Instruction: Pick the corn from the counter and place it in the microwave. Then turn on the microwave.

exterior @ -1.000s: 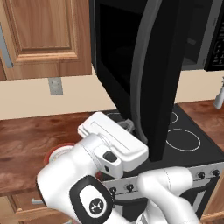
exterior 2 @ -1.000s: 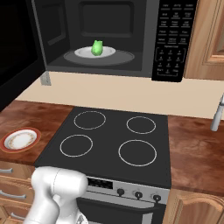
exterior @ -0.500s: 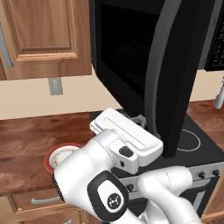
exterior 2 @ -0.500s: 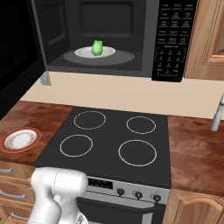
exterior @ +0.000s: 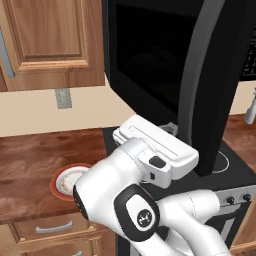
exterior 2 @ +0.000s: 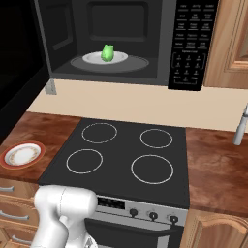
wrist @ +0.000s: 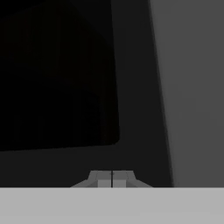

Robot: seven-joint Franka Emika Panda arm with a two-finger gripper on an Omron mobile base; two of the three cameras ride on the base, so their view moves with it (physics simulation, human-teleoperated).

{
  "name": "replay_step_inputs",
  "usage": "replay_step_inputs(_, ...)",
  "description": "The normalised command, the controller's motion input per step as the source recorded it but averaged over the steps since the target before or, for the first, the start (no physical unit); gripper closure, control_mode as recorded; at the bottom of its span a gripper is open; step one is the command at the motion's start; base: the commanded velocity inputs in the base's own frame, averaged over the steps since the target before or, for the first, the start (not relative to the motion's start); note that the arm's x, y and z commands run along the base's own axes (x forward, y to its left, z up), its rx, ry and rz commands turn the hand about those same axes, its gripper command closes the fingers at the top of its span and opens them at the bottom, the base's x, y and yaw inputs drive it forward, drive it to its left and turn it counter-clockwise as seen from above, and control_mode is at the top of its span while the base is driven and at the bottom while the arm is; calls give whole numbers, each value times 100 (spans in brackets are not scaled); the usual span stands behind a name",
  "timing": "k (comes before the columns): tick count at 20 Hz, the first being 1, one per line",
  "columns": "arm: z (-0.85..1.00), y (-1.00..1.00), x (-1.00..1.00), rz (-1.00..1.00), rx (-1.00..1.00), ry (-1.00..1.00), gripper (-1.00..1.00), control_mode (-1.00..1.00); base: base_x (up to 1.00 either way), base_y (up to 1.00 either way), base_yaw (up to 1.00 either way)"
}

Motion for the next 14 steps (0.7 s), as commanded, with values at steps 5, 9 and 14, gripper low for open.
replay_step_inputs(5,7,-27,10,0,0,1,100,-100,0,0,0)
replay_step_inputs(9,7,-29,8,0,0,0,100,-100,0,0,0)
replay_step_inputs(14,2,-30,8,0,0,0,100,-100,0,0,0)
